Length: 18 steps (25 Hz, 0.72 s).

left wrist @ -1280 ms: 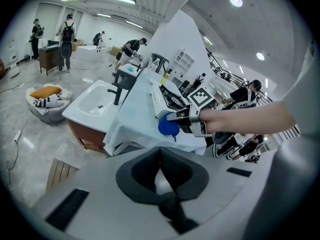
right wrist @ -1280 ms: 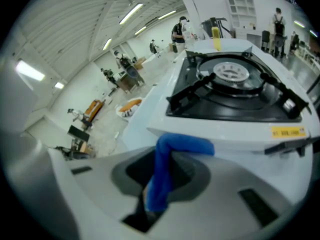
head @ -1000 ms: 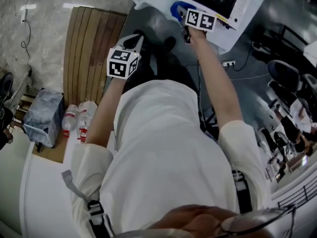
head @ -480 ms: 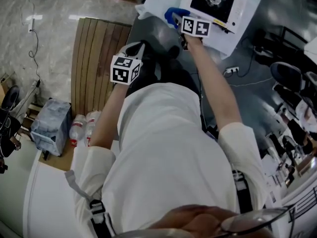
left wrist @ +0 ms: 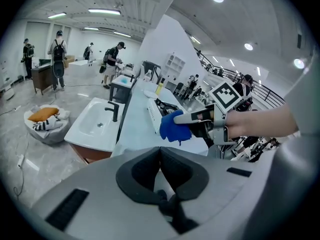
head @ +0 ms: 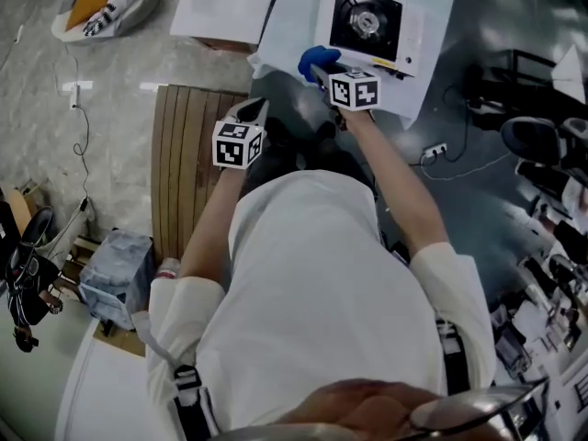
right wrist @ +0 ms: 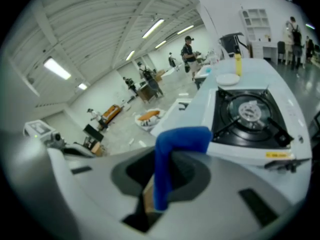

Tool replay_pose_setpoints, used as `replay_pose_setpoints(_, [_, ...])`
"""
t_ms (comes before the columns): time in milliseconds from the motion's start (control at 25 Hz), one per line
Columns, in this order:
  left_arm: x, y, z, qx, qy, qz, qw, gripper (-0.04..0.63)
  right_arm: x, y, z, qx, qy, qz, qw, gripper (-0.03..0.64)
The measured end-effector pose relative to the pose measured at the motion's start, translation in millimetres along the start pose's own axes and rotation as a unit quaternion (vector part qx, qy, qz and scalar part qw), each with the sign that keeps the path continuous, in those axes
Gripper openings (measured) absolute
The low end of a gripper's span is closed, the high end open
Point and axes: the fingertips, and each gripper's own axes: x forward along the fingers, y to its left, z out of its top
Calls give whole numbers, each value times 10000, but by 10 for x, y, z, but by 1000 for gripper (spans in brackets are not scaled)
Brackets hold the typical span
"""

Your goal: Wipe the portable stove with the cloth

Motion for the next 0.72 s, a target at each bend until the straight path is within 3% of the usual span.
replay_pose_setpoints(440, [165,-309,489,536,-180,-98,9984,32,-722,-93,84,-499,-249,-105,9984,81])
replay_pose_setpoints(720, [132,-623,749,663,-360,-212,9969,32,-1437,-288,285,-761,-819,-367,9931,81])
